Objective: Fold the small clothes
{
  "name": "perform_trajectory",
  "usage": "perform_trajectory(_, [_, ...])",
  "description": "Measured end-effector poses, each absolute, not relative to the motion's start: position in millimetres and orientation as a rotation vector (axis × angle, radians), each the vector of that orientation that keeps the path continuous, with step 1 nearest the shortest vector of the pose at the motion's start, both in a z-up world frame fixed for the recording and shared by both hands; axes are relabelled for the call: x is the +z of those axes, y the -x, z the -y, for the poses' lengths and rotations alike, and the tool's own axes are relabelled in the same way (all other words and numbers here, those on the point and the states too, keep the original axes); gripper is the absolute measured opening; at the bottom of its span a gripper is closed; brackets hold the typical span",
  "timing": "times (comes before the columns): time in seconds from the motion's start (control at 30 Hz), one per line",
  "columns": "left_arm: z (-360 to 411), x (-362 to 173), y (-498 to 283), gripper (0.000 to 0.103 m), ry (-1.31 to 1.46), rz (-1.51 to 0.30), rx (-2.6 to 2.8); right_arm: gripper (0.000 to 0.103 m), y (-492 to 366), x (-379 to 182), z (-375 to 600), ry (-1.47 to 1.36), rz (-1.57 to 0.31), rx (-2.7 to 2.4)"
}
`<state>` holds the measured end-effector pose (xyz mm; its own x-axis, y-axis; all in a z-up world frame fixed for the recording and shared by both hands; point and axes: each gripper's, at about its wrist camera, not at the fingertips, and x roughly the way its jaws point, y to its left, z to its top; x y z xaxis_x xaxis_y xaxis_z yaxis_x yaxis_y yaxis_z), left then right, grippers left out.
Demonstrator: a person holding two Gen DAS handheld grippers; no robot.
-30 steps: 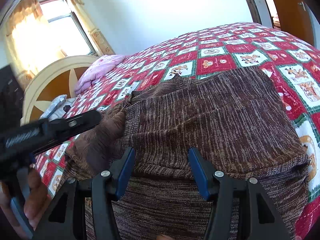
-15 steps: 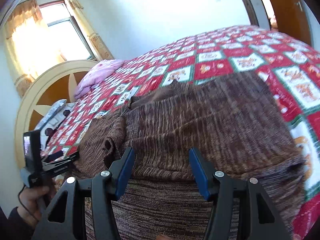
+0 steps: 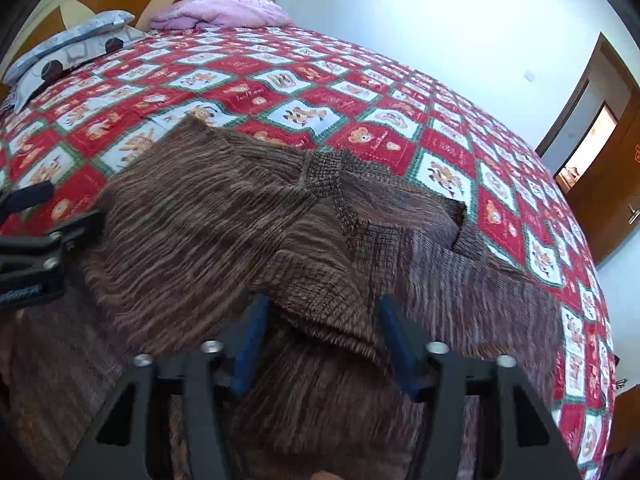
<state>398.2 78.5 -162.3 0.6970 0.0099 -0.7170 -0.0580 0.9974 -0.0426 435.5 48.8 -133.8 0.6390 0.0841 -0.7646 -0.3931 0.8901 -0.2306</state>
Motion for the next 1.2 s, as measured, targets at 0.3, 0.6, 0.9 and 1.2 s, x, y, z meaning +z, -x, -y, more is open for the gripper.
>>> perform_trajectory(0.3, [-81, -164, -397, 0.103, 0.076, -0.783, 0.015, 0.014, -463, -99, 7, 0.168, -0.816, 0.244])
perform_trajectory(0.6, [-78, -165, -397, 0.103, 0.06, -0.781, 0.026, 0.064, -439, -98, 54, -0.035, -0.821, 0.258])
perform_trajectory(0.9, [-81, -164, -395, 0.103, 0.074, -0.763, 0.03, 0.007, -399, -131, 46, 0.013, -0.937, 0.371])
perform_trajectory(1.2, [-90, -161, -390, 0.103, 0.133, -0.727, 0.021, 0.005, -400, -112, 55, -0.009, -0.886, 0.376])
